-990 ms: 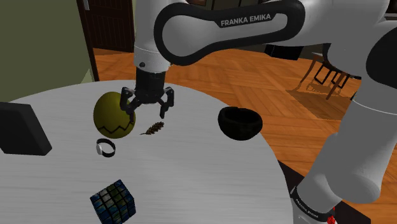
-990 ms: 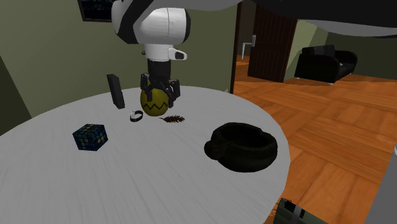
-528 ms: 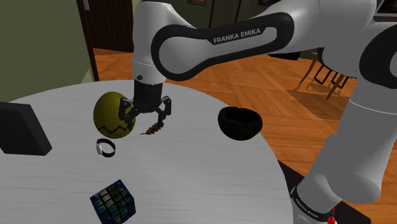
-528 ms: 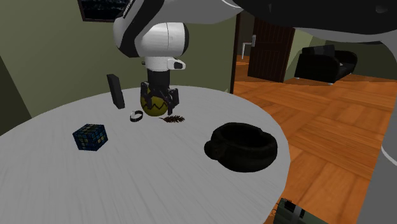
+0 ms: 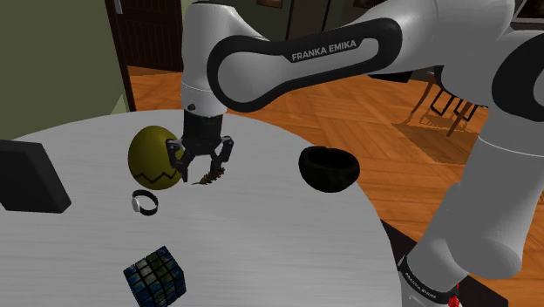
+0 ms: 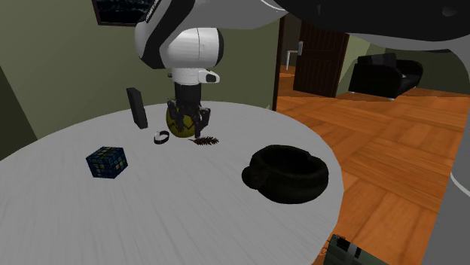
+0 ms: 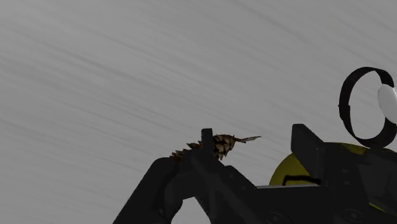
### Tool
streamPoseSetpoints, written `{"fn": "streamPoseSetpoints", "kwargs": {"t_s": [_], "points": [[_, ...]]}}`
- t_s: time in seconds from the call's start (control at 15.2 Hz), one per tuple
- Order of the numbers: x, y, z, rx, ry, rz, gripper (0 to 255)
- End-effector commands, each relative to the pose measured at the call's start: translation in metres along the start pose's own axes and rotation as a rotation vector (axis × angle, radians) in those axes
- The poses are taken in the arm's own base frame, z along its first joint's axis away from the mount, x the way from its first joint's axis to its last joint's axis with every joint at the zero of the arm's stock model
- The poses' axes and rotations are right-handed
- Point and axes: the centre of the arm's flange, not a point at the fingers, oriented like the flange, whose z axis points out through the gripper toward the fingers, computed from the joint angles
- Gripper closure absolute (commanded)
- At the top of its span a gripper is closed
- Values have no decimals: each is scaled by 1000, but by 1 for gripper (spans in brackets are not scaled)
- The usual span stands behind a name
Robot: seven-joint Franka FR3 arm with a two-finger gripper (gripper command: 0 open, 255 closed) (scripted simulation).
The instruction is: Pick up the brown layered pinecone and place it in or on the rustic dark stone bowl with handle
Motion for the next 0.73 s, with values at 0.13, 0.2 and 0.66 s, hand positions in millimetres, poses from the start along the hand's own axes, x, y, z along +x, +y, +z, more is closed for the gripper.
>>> {"fn": "streamPoseSetpoints", "kwargs": {"t_s": [0.13, 0.2, 0.66], "points": [[0, 0, 0, 0, 0, 0, 255], [0, 0, 0, 0, 0, 0, 255], [0, 6, 0, -20, 58, 114, 0]]}}
